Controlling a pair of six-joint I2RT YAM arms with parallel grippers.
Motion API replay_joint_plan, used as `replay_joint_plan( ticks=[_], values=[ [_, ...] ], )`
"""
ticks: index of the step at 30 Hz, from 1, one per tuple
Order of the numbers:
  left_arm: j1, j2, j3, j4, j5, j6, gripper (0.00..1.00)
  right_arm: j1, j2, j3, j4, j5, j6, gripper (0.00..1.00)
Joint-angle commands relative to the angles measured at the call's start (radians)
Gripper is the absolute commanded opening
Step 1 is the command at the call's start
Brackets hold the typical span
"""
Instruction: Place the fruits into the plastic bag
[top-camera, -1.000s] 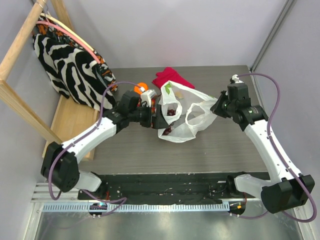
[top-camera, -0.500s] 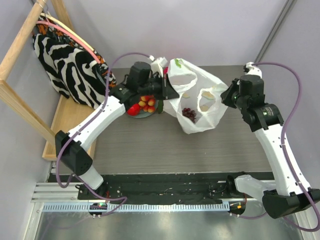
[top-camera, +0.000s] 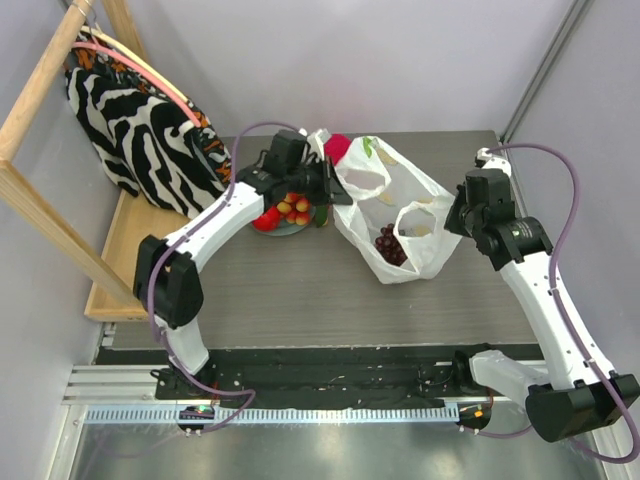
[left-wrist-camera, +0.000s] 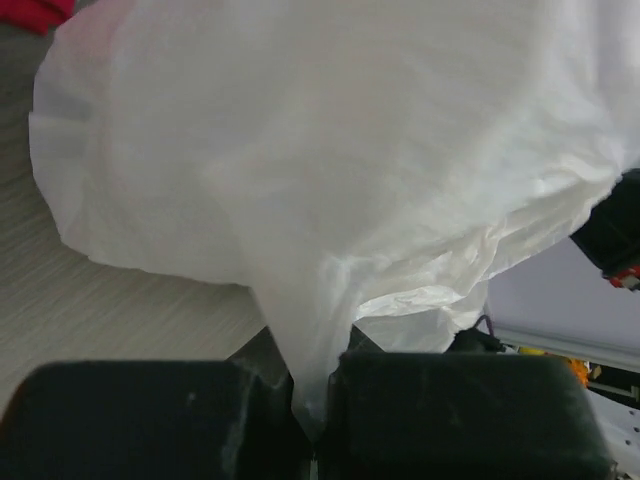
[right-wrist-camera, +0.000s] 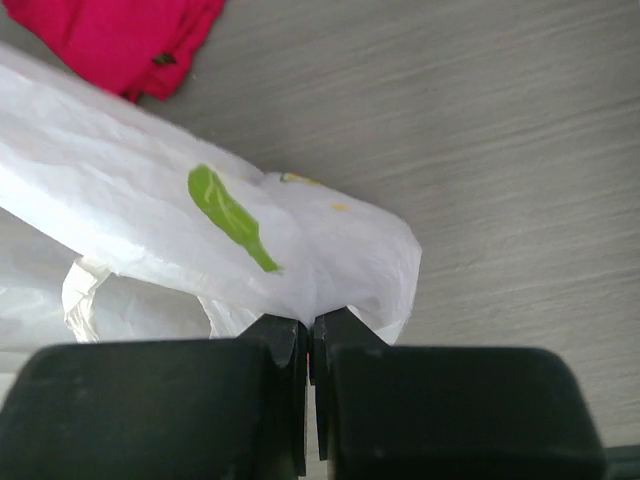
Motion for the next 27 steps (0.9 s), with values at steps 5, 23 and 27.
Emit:
replay_joint_plan(
  ticks=[5,23,27],
  values=[
    [0.008,0.052,0.019,0.007,-0.002,0.032,0.00,-0.003,-0.044,0.001,0.024,0.028,0.014,0.01],
    [0.042,-0.314,-0.265,0.248,-0.260,0.189,1.00,-0.001,-0.055,-0.040,0.094,0.084,0.017,0.01],
    [0.088,-0.377,-0.320,0.262,-0.245,0.195,1.00,-0.001,-0.040,-0.042,0.109,0.083,0.011,0.01]
  ],
)
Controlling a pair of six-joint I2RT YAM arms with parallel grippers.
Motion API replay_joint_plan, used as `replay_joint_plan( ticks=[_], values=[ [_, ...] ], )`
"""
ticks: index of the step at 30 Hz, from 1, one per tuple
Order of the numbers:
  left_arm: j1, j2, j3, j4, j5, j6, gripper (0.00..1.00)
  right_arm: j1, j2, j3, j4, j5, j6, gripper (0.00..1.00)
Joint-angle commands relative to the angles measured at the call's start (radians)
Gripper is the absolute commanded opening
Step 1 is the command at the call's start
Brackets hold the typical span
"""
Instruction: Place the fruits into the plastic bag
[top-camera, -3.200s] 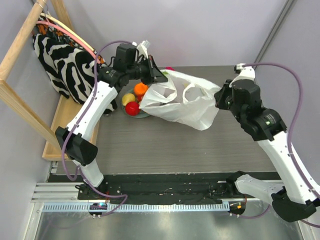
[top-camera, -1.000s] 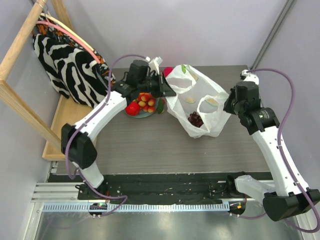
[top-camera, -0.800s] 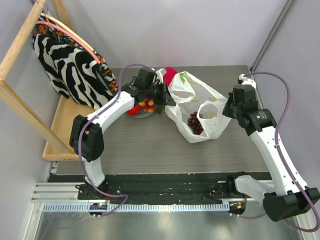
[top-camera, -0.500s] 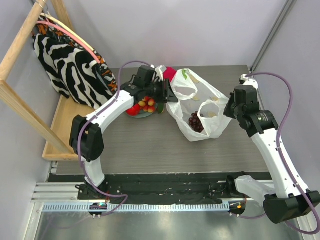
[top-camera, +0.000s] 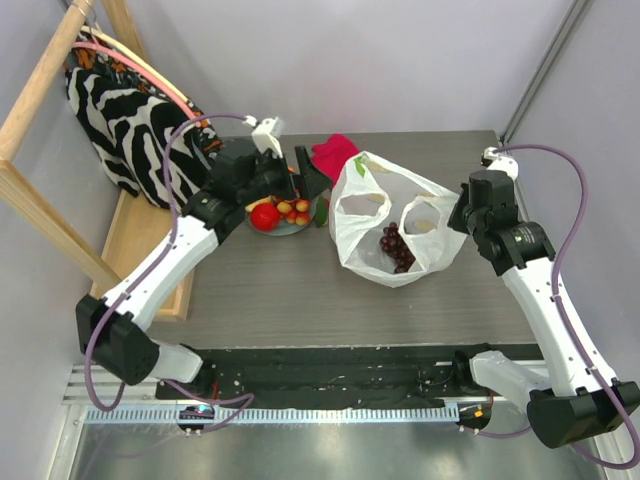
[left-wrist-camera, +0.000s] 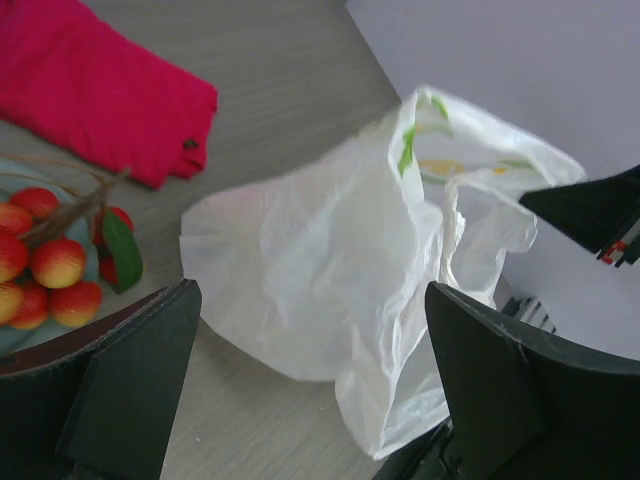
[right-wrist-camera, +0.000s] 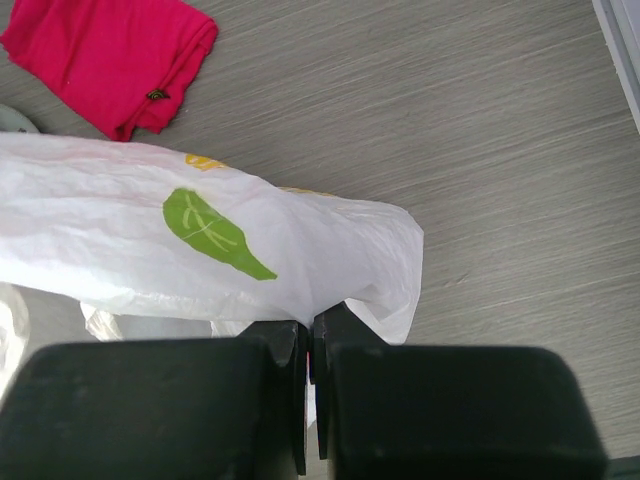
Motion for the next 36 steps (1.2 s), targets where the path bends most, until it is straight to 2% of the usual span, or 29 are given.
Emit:
replay_joint_plan(
  ticks=[1,10,13,19,24,28,30,36],
  values=[
    [0.055,-0.060,-0.048,0.085,-0.052,0.043,0.99,-0.003,-0.002,0.000,0.076,0.025,0.002,0.01],
    [0.193,-0.056,-0.025,-0.200,-0.369,0.036,1.00,-0.001,0.010,0.000,0.100,0.021,-0.009,0.01],
    [0.218,-0.031,-0.025,-0.245,-0.375,0.024,0.98,-0.003,0.008,-0.003,0.108,0.020,-0.007,0.01],
    [0.201,0.054,0.021,-0.233,-0.353,0.154,0.89,-0.001,0.022,-0.005,0.122,0.008,-0.010,0.01],
    [0.123,0.209,0.186,-0.283,-0.394,0.288,0.85,-0.001,0.040,0.006,0.126,-0.008,-0.018,0.01],
    [0.115,0.381,0.304,-0.351,-0.415,0.306,0.80,-0.003,0.050,0.018,0.129,-0.012,-0.014,0.01],
    [0.113,0.421,0.333,-0.363,-0.409,0.311,0.74,-0.001,0.053,0.026,0.131,-0.012,-0.009,0.01],
    [0.113,0.538,0.426,-0.397,-0.418,0.317,0.68,-0.001,0.074,0.043,0.129,-0.015,-0.004,0.01]
  ],
)
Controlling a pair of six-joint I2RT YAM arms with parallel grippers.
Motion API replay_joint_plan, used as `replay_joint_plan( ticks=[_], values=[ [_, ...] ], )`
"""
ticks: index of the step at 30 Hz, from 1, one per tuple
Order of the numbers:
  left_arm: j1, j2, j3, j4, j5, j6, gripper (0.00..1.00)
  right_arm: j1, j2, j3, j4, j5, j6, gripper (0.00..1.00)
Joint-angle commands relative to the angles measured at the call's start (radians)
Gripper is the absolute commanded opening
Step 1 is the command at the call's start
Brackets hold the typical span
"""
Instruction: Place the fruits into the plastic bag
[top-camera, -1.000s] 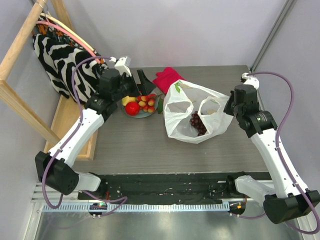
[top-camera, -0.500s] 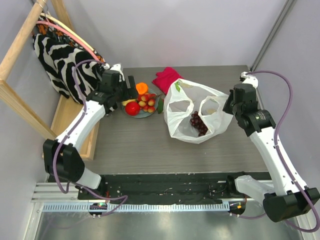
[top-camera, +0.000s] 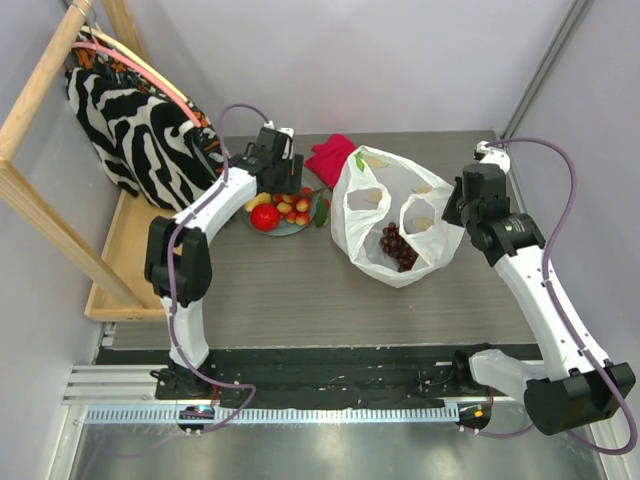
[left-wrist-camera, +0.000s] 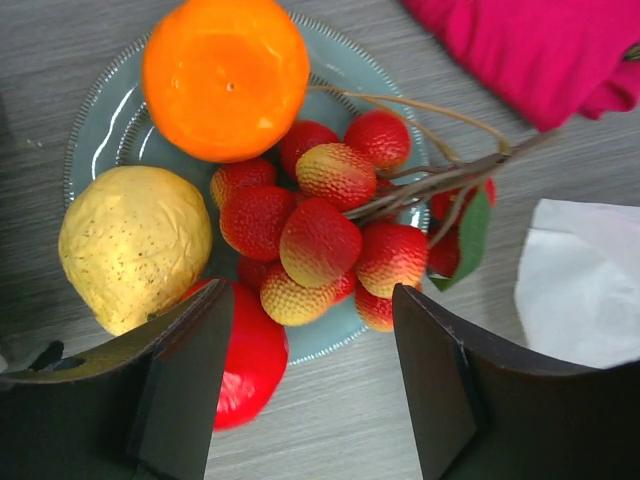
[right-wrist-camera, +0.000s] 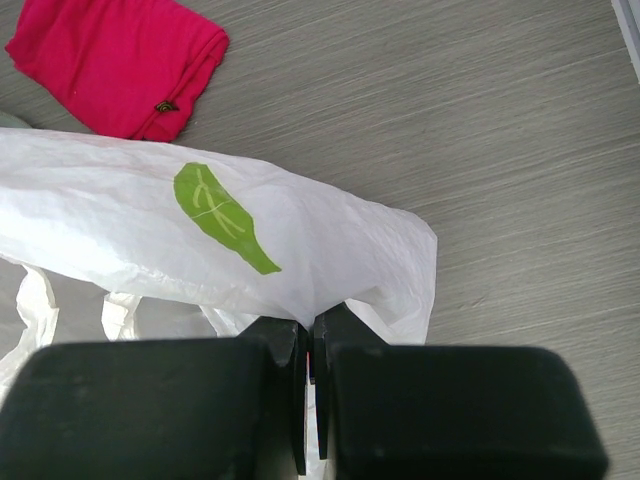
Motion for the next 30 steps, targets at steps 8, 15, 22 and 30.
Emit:
replay_joint_plan(
  ticks=[8,15,22,30],
  values=[
    [0.010,0.109,0.111,-0.057,-0.010,0.032,0.65,-0.003,0.017,0.044,0.048,-0.001,0.023,0.01],
    [0.017,0.133,0.115,-0.038,0.039,0.010,0.63,-0.003,0.031,0.050,0.048,-0.007,0.026,0.01],
    [0.025,0.138,0.102,-0.011,0.061,-0.002,0.55,-0.003,0.028,0.044,0.048,-0.001,0.029,0.01],
    [0.031,0.158,0.092,0.011,0.075,-0.003,0.47,-0.001,0.025,0.042,0.048,0.005,0.031,0.01]
  ],
)
